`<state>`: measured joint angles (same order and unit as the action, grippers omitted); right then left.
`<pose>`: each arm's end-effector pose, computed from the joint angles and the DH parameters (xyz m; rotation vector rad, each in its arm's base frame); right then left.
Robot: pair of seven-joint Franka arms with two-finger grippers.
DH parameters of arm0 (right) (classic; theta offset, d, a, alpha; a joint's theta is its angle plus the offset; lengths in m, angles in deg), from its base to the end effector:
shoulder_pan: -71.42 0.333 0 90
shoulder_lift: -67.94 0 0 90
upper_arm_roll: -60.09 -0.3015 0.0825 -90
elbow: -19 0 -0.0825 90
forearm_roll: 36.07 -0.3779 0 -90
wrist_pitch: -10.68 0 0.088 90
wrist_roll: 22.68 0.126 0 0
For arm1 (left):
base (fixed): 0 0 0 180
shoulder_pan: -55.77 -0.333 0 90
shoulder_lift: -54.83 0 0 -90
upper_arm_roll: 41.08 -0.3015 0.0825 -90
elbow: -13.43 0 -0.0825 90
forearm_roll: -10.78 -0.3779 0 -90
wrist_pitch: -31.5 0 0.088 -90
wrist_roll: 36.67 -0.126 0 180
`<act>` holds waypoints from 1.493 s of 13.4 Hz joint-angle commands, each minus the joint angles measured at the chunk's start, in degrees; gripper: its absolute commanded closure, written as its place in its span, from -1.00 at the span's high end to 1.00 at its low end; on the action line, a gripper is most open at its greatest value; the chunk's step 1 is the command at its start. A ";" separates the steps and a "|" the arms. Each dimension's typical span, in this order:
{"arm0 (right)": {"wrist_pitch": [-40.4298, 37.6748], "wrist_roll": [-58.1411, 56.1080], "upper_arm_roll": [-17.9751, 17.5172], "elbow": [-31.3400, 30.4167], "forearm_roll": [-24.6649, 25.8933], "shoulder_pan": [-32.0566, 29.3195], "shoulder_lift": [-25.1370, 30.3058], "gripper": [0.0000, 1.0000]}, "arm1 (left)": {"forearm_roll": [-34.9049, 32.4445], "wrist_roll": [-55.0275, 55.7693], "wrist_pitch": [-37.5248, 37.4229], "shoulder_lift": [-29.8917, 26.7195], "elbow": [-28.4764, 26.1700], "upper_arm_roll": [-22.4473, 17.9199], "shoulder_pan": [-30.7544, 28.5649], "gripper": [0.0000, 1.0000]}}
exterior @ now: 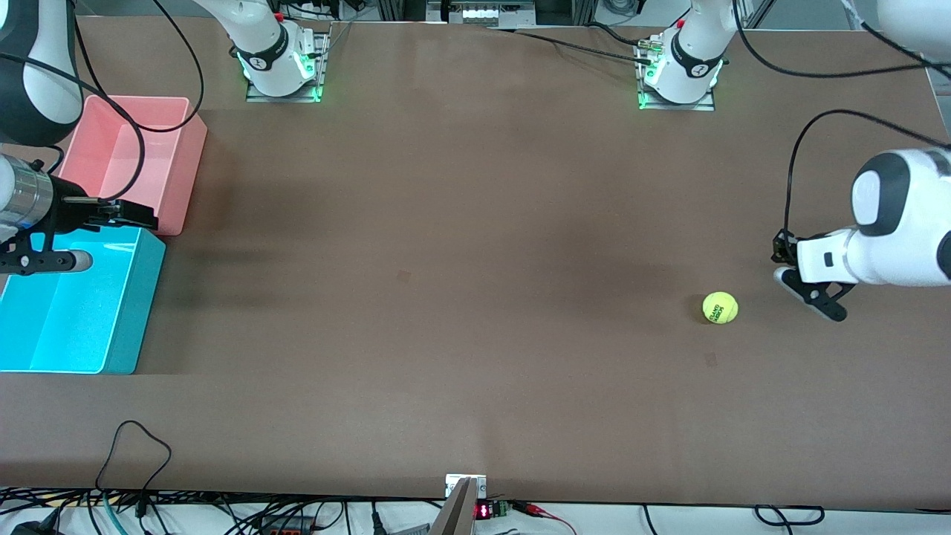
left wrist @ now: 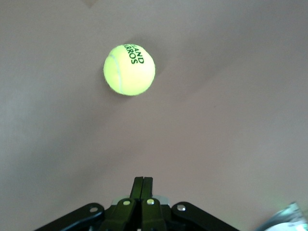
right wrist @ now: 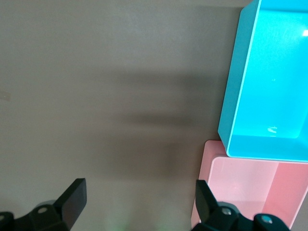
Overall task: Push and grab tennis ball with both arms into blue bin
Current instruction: 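Push the tennis ball with the left gripper toward the right gripper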
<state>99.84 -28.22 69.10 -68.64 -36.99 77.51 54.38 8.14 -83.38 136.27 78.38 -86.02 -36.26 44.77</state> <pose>0.5967 -0.0206 0.4742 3.1182 0.0698 -0.3259 0.5979 0.0722 0.2933 2.7839 -1.0552 -0.4306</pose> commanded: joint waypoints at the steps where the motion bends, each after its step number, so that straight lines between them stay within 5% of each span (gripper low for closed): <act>1: -1.53 0.18 -0.23 0.19 -0.22 0.06 0.64 1.00 | -2.36 -13.71 5.77 3.59 0.57 0.27 -2.53 -1.00; 9: -2.50 -0.70 -0.23 0.19 -0.22 -0.29 0.29 1.00 | -3.34 -41.69 20.29 10.90 1.10 0.36 -4.38 -1.00; 17: -0.06 -0.43 -0.40 -3.67 -0.57 1.28 0.11 1.00 | -3.25 -45.49 23.20 12.83 0.49 0.97 -4.91 -1.00; 20: 9.33 -0.43 -0.49 -13.48 -0.74 1.55 2.30 1.00 | -3.07 -39.11 23.20 12.93 -1.52 6.31 -2.55 -1.00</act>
<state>103.27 -28.25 68.58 -74.70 -37.02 78.88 54.02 6.09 -127.48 159.25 91.25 -86.21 -33.42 40.20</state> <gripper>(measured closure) 0.000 0.991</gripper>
